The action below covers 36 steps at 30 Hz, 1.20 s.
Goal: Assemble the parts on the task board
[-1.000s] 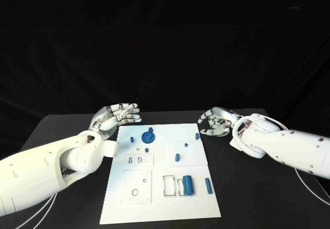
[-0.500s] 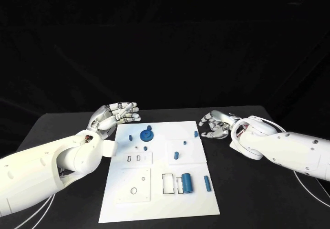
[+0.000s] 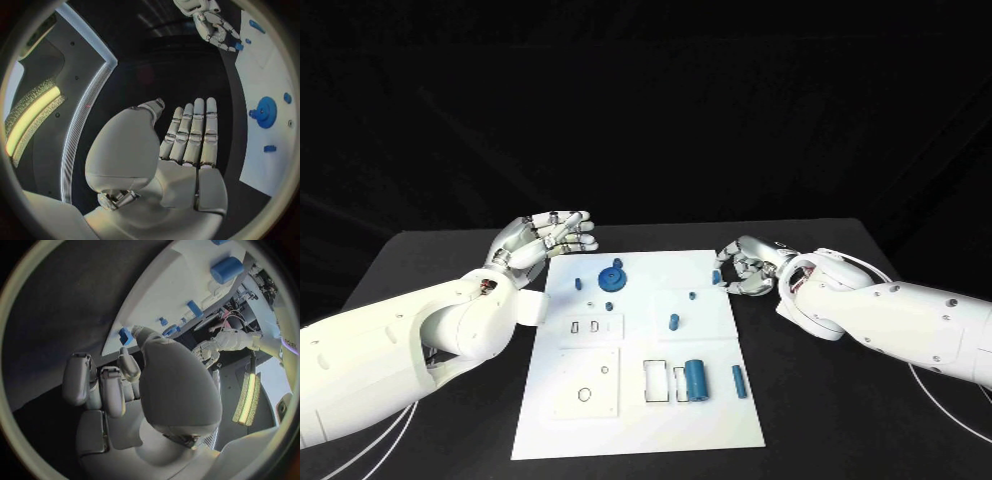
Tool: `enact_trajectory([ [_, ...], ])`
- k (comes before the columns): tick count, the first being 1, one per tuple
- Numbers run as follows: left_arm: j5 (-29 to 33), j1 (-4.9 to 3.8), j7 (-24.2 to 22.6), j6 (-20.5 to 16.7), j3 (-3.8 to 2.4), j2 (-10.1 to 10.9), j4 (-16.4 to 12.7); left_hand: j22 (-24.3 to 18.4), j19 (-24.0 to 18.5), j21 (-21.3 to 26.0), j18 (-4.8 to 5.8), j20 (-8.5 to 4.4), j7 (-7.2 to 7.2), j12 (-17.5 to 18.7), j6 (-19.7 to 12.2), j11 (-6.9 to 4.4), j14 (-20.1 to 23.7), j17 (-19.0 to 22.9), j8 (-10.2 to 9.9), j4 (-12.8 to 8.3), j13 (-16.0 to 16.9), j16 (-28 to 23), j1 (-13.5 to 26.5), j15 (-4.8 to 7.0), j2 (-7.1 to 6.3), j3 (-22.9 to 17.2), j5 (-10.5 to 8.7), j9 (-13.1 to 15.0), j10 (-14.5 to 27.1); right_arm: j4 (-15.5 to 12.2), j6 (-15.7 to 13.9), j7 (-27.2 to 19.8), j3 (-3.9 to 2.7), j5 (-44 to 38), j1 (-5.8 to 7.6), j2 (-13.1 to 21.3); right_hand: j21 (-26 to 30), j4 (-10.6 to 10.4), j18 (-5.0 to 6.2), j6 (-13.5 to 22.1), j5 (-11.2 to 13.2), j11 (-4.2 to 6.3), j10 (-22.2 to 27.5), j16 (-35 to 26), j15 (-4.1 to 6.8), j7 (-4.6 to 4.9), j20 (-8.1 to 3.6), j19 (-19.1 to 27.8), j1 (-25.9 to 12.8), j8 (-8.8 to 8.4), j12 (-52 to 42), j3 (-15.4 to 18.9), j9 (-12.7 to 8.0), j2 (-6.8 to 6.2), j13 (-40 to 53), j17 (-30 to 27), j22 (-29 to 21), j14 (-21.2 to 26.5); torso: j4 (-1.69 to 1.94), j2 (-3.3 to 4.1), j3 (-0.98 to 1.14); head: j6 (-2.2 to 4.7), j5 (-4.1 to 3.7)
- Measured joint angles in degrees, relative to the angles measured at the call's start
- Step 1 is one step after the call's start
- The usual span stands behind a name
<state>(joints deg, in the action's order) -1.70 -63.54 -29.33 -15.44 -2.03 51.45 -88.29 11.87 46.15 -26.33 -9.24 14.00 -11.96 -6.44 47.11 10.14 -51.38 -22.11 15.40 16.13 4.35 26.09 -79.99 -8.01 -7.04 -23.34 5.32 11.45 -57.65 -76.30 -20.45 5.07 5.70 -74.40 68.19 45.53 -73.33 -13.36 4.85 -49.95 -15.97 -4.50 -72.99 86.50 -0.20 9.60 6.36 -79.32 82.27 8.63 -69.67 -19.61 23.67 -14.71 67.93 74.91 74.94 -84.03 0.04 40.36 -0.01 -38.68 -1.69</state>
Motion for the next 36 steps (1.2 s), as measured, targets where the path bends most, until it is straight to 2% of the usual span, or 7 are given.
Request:
enact_trajectory([
  [5, 0.0, 0.00, 0.0, 0.0, 0.00, 0.1, -0.1, 0.0, 0.0, 0.0, 0.00, 0.00, 0.00, 0.0, 0.0, 0.00, 0.0, 0.0, 0.0, 0.0, 0.0, 0.0, 0.0, 0.00, 0.00, 0.0, 0.00, 0.0, 0.0, 0.3, -0.3, 0.4, 0.00, 0.1, -0.07, -0.5, -0.1, 0.0, 0.00, 0.0, 0.0, -0.01, -0.4, 0.0, 0.00, 0.00, 0.21, -0.2, 0.0, 0.00, -0.3, 0.0, 0.0, 0.02, 0.3, 0.0, 0.0, 0.0, 0.04, 0.08, 0.05, -0.09, 0.01],
  [9, 0.0, 0.00, 0.1, 0.0, 0.00, 0.1, -0.1, 0.0, 0.0, 0.0, 0.00, 0.00, 0.00, 0.0, 0.0, 0.00, 0.0, 0.0, 0.0, 0.0, 0.0, 0.0, 0.0, 0.00, 0.00, 0.0, 0.00, 0.0, 0.0, 0.6, -0.6, 0.7, 0.00, 0.2, -0.10, -0.8, -0.4, 0.0, 0.00, -0.2, 0.0, -0.05, -0.6, 0.0, 0.00, -0.19, 0.00, -0.4, 0.5, 0.00, -0.6, 0.0, 0.1, 0.53, 0.5, 0.0, 0.0, 0.0, 0.06, 0.10, 0.11, -0.25, 0.01],
  [17, 0.0, 0.00, 0.1, 0.0, 0.00, 0.2, -0.2, 0.0, 0.0, 0.0, 0.00, 0.00, 0.00, 0.0, 0.0, 0.00, 0.0, 0.0, 0.0, 0.0, 0.0, -0.3, 0.0, 0.00, 0.00, 0.0, 0.00, 0.0, 0.0, 1.1, -1.2, 1.3, -0.01, 0.2, -0.12, -1.2, -0.7, -0.2, 0.00, -0.4, 0.0, 0.21, -1.0, 0.0, 0.00, 0.02, 0.00, -0.4, 0.5, 0.00, -1.0, -0.2, 0.1, 0.54, 0.9, 0.0, 0.0, 0.0, 0.14, 0.14, 0.16, -0.48, -0.07],
  [22, 0.0, 0.00, 0.2, 0.0, 0.00, 0.2, -0.2, -0.1, 0.0, 0.0, 0.00, 0.00, 0.00, 0.0, 0.0, 0.00, 0.0, 0.0, 0.0, 0.0, 0.0, -0.3, 0.0, 0.00, 0.00, 0.0, 0.00, 0.1, 0.0, 1.4, -1.4, 1.4, -0.01, 0.2, -0.12, -1.5, -0.7, -0.4, 0.00, -0.6, 0.0, 0.01, -1.2, 0.0, 0.00, -0.17, -0.20, -0.6, 1.0, 0.00, -1.3, -0.4, 0.1, 1.00, 1.1, 0.0, 0.0, 0.0, 0.15, 0.18, 0.20, -0.56, -0.07],
  [36, 0.0, -0.01, 0.4, 0.0, 0.00, 0.3, -0.3, -0.1, 0.0, 0.0, 0.00, 0.00, 0.00, 0.0, 0.0, 0.00, 0.0, 0.0, 0.0, 0.0, 0.0, -0.3, 0.0, 0.00, 0.00, 0.0, 0.00, 0.0, 0.0, 2.0, -1.2, 1.8, -0.01, -0.1, -0.12, -2.2, -1.1, -0.4, 0.00, -2.6, 0.0, 0.46, -2.1, 0.2, 0.00, -0.53, -0.21, -1.0, 1.2, 0.90, -2.6, -1.6, 0.4, 1.22, 2.3, 0.0, 0.0, 0.0, 0.17, 0.20, 0.20, -0.95, -0.01],
])
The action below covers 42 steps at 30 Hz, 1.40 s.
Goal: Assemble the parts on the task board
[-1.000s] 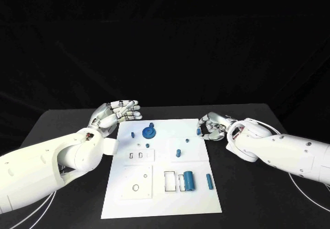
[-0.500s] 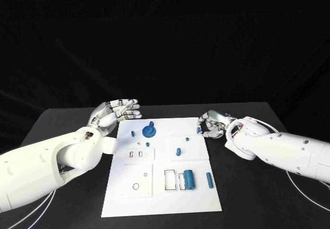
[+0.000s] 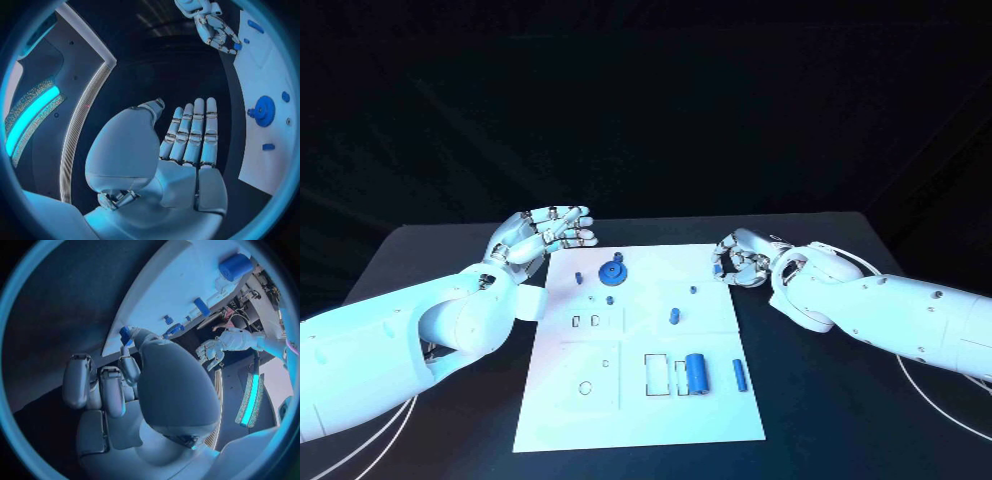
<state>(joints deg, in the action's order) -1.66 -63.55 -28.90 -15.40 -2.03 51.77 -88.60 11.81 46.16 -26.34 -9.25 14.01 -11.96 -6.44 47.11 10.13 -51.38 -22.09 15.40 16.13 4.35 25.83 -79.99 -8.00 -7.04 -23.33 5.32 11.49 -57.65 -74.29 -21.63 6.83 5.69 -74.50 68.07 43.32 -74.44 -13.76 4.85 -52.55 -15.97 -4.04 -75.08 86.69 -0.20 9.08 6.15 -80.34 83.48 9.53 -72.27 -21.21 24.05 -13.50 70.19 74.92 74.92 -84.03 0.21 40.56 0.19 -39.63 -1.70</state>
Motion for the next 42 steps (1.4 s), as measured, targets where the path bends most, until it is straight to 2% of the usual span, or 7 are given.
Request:
enact_trajectory([
  [20, 0.0, 0.00, 0.1, 0.0, 0.00, 0.2, 0.0, 0.0, 0.0, 0.0, 0.00, 0.00, 0.00, 0.0, 0.0, 0.00, 0.0, 0.0, 0.0, 0.0, 0.0, 0.0, 0.0, 0.00, 0.00, 0.0, 0.00, 0.0, 0.0, 0.1, 0.8, 0.6, -0.01, -0.7, 0.00, -0.1, -0.4, 0.0, 0.00, -1.7, 0.0, 0.45, -1.3, 0.0, 0.26, -0.63, -0.41, -0.4, 0.0, 0.91, -1.2, -0.9, 0.3, 0.00, 1.2, 0.0, 0.0, 0.2, 0.03, 0.03, 0.04, -0.31, 0.03],
  [25, 0.0, 0.00, 0.1, 0.0, 0.00, 0.2, 0.0, 0.0, 0.0, 0.0, 0.00, 0.00, 0.00, 0.0, 0.0, 0.00, 0.0, 0.0, 0.0, 0.0, 0.0, 0.0, 0.0, 0.00, 0.00, 0.0, 0.00, 0.0, 0.0, 0.1, 0.8, 0.8, -0.01, -1.0, 0.00, -0.1, -0.7, -0.1, 0.00, -2.8, 0.0, 0.76, -1.6, 0.0, 0.43, -0.95, -0.61, -0.6, -0.4, 1.78, -1.5, -1.3, 0.6, 0.39, 1.5, 0.0, 0.0, 0.0, 0.02, 0.03, 0.07, -0.39, -0.02],
  [26, 0.0, 0.00, 0.1, 0.0, 0.00, 0.2, 0.0, 0.0, 0.0, 0.0, 0.00, 0.00, 0.00, 0.0, 0.0, 0.00, 0.0, 0.0, 0.0, 0.0, 0.0, 0.0, 0.0, 0.00, 0.00, 0.0, 0.00, 0.0, 0.0, 0.1, 0.8, 0.8, -0.01, -1.0, 0.00, -0.1, -0.7, 0.0, -0.05, -3.0, 0.0, 0.79, -1.6, 0.0, 0.46, -1.11, -0.61, -0.6, -0.4, 1.86, -1.6, -1.6, 0.6, 0.42, 1.6, 0.0, 0.0, 0.0, 0.02, 0.03, 0.08, -0.40, -0.04],
  [28, 0.0, -0.01, 0.1, 0.0, 0.00, 0.2, 0.0, 0.0, 0.0, 0.0, 0.00, 0.00, 0.00, 0.0, 0.0, 0.00, 0.0, 0.0, 0.0, 0.0, 0.0, 0.0, 0.0, 0.00, 0.00, 0.0, 0.00, 0.0, 0.0, 0.1, 0.6, 0.8, -0.01, -1.1, 0.00, -0.1, -1.1, -0.2, -0.90, -3.9, 0.0, 1.22, -2.1, 0.0, 0.86, -1.40, -0.85, -0.8, -0.9, 2.51, -2.1, -1.7, 0.8, 0.88, 2.0, 0.0, 0.0, 0.0, 0.02, 0.04, 0.08, -0.43, -0.05],
  [30, 0.0, -0.01, 0.1, 0.0, 0.00, 0.2, 0.0, 0.0, 0.0, 0.0, 0.00, 0.00, 0.00, 0.0, 0.0, 0.00, 0.0, 0.0, 0.0, 0.0, 0.0, 0.0, 0.0, 0.00, 0.00, 0.0, 0.00, 0.0, 0.0, 0.0, 0.3, 0.9, -0.01, -1.1, -0.01, -0.1, -1.1, 0.0, -0.91, -4.4, 0.0, 1.36, -2.2, 0.0, 0.89, -1.71, -0.93, -0.9, -0.7, 3.00, -2.2, -2.2, 1.0, 1.23, 2.2, 0.0, 0.0, 0.0, 0.03, 0.04, 0.07, -0.46, -0.08],
  [34, 0.0, -0.01, 0.1, 0.0, 0.00, 0.2, 0.0, 0.0, 0.0, 0.0, 0.00, 0.00, 0.00, 0.0, 0.0, 0.00, 0.0, 0.0, 0.0, 0.0, 0.0, 0.0, 0.0, 0.00, 0.00, 0.0, 0.00, 0.0, 0.0, -0.1, -0.8, 1.1, 0.00, -1.2, -0.04, -0.1, -1.6, 0.5, -0.91, -5.0, 0.2, 1.98, -2.9, 0.0, 1.69, -2.33, -1.47, -1.5, -0.3, 3.94, -2.6, -3.6, 1.3, 2.13, 2.6, 0.0, 0.0, 0.0, 0.04, 0.05, 0.09, -0.57, -0.05],
  [42, 0.0, -0.01, 0.1, 0.0, 0.00, 0.3, 0.0, 0.0, 0.0, 0.0, 0.00, 0.00, 0.00, 0.0, 0.0, 0.00, 0.0, 0.0, 0.0, 0.0, 0.0, 0.0, 0.0, 0.00, 0.00, 0.0, 0.00, 0.0, 0.0, -1.1, -4.8, 2.0, 0.00, -1.5, -0.04, -0.2, -2.2, 1.0, -0.91, -4.9, 0.0, 2.38, -3.3, 0.0, 1.87, -2.49, -1.75, -1.7, -0.2, 4.69, -2.8, -4.9, 1.3, 2.37, 3.1, 0.0, 0.0, 0.0, 0.04, 0.04, 0.10, -0.64, 0.06],
])
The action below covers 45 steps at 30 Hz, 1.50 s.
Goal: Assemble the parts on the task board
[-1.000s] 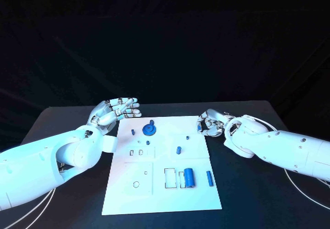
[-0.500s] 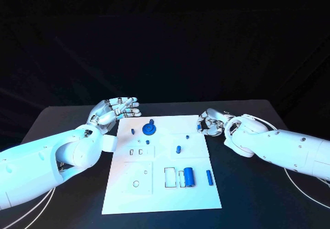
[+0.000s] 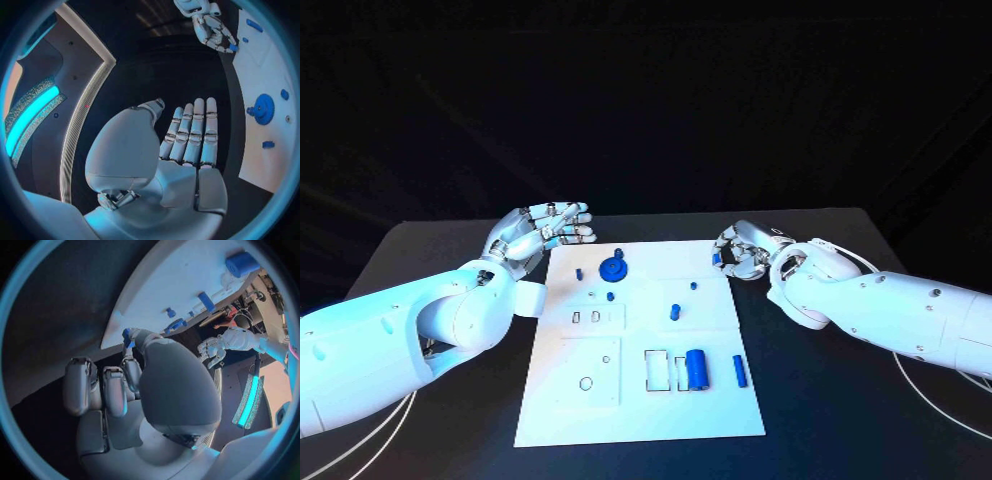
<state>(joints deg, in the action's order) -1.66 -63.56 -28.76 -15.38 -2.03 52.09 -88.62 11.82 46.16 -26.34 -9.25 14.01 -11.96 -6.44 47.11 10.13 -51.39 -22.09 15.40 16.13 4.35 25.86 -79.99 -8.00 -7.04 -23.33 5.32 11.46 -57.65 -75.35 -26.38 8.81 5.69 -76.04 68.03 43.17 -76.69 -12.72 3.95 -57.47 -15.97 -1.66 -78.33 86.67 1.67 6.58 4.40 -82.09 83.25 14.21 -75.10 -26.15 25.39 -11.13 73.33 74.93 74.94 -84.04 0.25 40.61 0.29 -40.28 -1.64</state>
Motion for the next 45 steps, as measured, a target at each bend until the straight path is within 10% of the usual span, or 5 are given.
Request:
enact_trajectory([
  [21, 0.0, 0.00, 0.1, 0.0, 0.00, 0.0, 0.3, -0.1, -0.2, 0.0, 0.00, 0.22, 0.00, 0.3, 0.0, 0.00, 0.0, 0.0, 0.0, -0.2, 0.0, -0.2, 0.0, 0.00, 0.00, -0.2, 0.00, 0.1, 0.0, -15.2, -2.7, 6.8, -0.26, -0.6, 0.53, -4.1, -0.5, -0.5, 0.00, -0.1, 0.1, 0.00, 0.0, 0.0, -0.01, 0.10, -0.20, -0.2, -0.6, 0.00, 0.0, -0.7, 0.0, 0.82, 0.1, 0.0, 0.0, 0.0, 0.05, 0.02, 0.07, -0.57, 1.46],
  [45, 0.0, -0.03, 0.1, 0.0, 0.00, -0.5, 0.7, -0.1, -0.2, 0.0, 0.00, 0.21, 0.00, 0.3, 0.0, 0.00, 0.0, 0.0, 0.0, -0.2, 0.0, -0.2, 0.0, 0.00, 0.00, -0.2, 0.00, 0.1, 0.0, -13.3, 2.2, 14.5, 0.82, -4.5, -3.15, -14.7, -0.5, -0.6, 0.00, 0.0, 0.2, 0.02, -0.4, 0.0, -0.01, 0.00, -0.19, -0.2, -1.7, 0.00, -0.2, -1.0, 0.0, 0.85, 0.2, 0.0, 0.0, 0.0, 0.21, 0.12, 0.07, -1.53, 3.37],
])
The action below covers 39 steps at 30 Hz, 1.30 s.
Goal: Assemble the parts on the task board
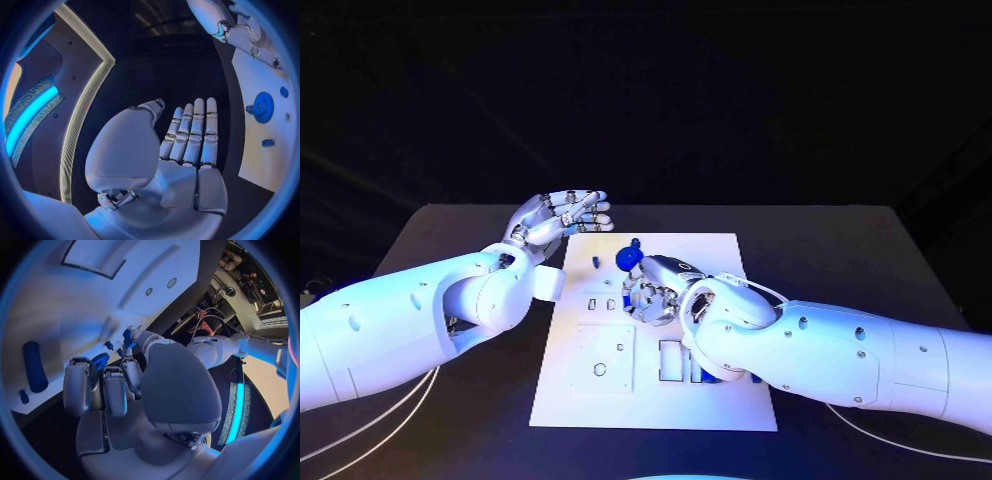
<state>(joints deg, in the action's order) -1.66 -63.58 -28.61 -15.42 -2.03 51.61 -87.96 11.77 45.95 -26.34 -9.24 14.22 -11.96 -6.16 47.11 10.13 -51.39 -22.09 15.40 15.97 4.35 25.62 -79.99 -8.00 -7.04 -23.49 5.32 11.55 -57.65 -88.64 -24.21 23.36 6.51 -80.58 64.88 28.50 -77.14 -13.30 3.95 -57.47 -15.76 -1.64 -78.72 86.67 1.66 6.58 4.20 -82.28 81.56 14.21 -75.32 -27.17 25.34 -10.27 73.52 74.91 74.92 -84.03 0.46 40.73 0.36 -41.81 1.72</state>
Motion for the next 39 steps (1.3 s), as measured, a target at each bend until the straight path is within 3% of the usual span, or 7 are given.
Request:
enact_trajectory([
  [23, 0.0, -0.01, 0.2, 0.0, 0.00, -0.1, 0.0, 0.0, 0.0, 0.0, 0.00, 0.00, 0.00, 0.0, 0.0, 0.00, 0.0, 0.0, 0.0, 0.0, 0.0, 0.0, 0.0, 0.00, 0.00, 0.0, 0.00, 0.0, 0.0, 2.4, -0.3, 3.2, 0.20, -5.8, -1.08, -3.4, -0.2, -0.1, 0.00, 0.1, 0.0, 0.21, -0.2, 0.2, 0.21, -0.11, -0.20, -0.2, -2.1, 0.02, 0.0, -0.1, 0.0, -0.93, 0.2, 0.0, 0.0, 0.2, -0.06, -0.02, 0.03, -0.37, 0.29],
  [28, 0.0, -0.01, 0.2, 0.0, 0.00, -0.1, -0.1, 0.0, 0.0, 0.0, 0.00, 0.00, 0.00, 0.0, 0.0, 0.00, 0.0, 0.0, 0.0, 0.0, 0.0, 0.0, 0.0, 0.00, 0.00, 0.0, 0.00, 0.1, 0.0, 3.0, -0.2, 3.7, 0.27, -6.6, -1.16, -3.8, -0.2, -0.4, 0.01, 0.1, 0.0, 0.21, -0.2, 0.2, 0.21, -0.12, -0.20, -0.2, -2.8, 1.78, 0.0, 0.1, 0.1, -1.57, 0.3, 0.0, 0.0, 0.2, -0.04, -0.02, 0.01, -0.42, 0.28],
  [36, 0.0, -0.01, 0.3, 0.0, 0.00, -0.1, -0.1, 0.0, 0.0, 0.0, 0.00, 0.00, 0.00, 0.0, 0.0, 0.00, 0.0, 0.0, 0.0, 0.0, 0.0, 0.0, 0.0, 0.00, 0.00, 0.0, 0.00, 0.1, 0.0, 3.7, -0.1, 4.4, 0.30, -7.8, -1.17, -4.2, -0.2, -0.5, 0.00, 0.2, 0.0, 0.21, -0.2, 0.2, 0.21, -0.21, -0.20, -0.2, -3.1, 2.01, 0.0, 0.3, 0.6, -1.91, 0.2, 0.0, 0.0, 0.2, -0.06, -0.02, 0.01, -0.52, 0.34],
  [39, 0.0, -0.01, 0.3, 0.0, 0.00, -0.1, -0.1, 0.0, 0.0, 0.0, 0.00, 0.00, 0.00, 0.0, 0.0, 0.00, 0.0, 0.0, 0.0, 0.0, 0.0, 0.0, 0.0, 0.00, 0.00, 0.0, 0.00, 0.0, 0.0, 3.8, 0.0, 4.6, 0.30, -8.1, -1.16, -4.3, -0.2, -0.6, 0.00, 0.2, 0.0, 0.21, -0.2, 0.2, 0.20, -0.21, -0.20, -0.2, -3.3, 2.01, 0.0, 0.3, 1.7, -2.10, 0.2, 0.0, 0.0, 0.2, -0.09, -0.03, 0.03, -0.55, 0.35],
])
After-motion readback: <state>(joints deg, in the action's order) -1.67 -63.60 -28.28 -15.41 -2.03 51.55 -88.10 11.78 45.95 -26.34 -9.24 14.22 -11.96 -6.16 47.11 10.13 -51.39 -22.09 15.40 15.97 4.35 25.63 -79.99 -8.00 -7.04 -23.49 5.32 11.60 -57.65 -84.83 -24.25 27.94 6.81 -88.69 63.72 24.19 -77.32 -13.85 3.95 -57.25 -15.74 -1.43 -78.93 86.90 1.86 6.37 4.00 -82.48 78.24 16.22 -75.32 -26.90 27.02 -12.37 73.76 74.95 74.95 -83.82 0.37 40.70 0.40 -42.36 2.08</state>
